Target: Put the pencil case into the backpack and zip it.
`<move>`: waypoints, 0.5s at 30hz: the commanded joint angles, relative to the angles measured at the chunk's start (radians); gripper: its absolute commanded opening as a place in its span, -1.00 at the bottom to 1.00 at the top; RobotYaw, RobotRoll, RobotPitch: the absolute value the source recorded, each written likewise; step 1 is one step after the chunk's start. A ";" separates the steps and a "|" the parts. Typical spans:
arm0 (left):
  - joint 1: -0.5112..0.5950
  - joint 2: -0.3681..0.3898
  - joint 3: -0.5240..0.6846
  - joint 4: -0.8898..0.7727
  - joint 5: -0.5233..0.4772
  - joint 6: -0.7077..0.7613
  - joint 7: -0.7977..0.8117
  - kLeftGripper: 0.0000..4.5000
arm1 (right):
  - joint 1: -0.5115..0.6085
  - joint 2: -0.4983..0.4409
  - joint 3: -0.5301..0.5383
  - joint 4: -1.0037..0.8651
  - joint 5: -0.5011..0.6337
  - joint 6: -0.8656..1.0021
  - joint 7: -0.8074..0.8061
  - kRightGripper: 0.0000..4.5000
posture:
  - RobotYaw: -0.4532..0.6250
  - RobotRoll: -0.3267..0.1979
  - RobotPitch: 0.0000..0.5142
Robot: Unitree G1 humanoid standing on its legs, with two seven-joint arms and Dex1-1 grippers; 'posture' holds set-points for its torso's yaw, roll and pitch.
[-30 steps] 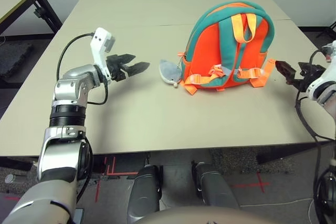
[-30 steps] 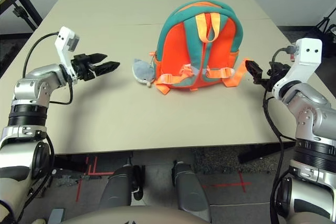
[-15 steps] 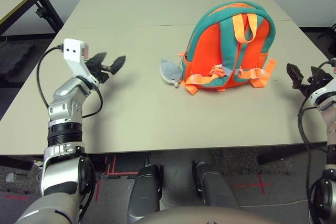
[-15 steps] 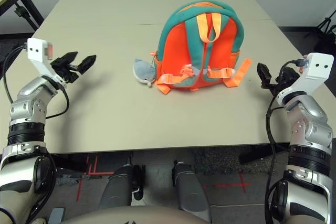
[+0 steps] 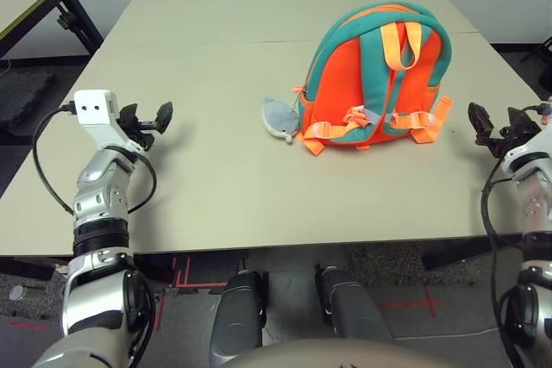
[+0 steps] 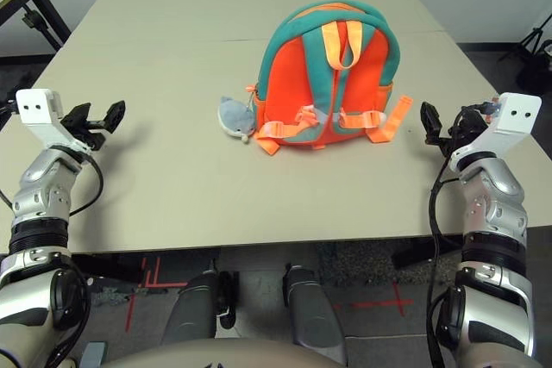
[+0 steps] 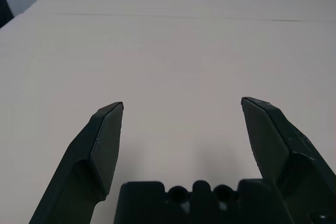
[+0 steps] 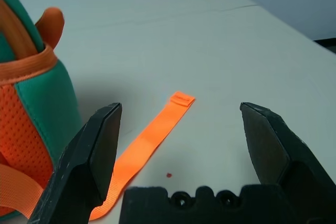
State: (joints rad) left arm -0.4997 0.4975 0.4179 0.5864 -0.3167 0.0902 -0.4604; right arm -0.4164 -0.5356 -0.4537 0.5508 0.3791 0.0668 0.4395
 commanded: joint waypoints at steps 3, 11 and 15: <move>-0.017 0.018 -0.003 0.058 0.000 -0.029 -0.009 1.00 | -0.014 0.010 0.019 0.031 -0.009 -0.024 0.009 0.98 | -0.34 0.25 -0.46; -0.036 0.034 -0.015 0.107 0.006 -0.050 -0.020 1.00 | -0.026 0.033 0.037 0.022 -0.014 -0.022 0.010 0.98 | -0.34 0.25 -0.46; -0.040 0.040 -0.013 0.126 0.007 -0.058 -0.021 1.00 | -0.028 0.036 0.044 0.026 -0.014 -0.024 0.012 0.98 | -0.33 0.25 -0.49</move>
State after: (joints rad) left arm -0.5381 0.5251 0.4097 0.6887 -0.3150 0.0427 -0.4762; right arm -0.4437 -0.5023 -0.4103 0.5608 0.3709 0.0509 0.4483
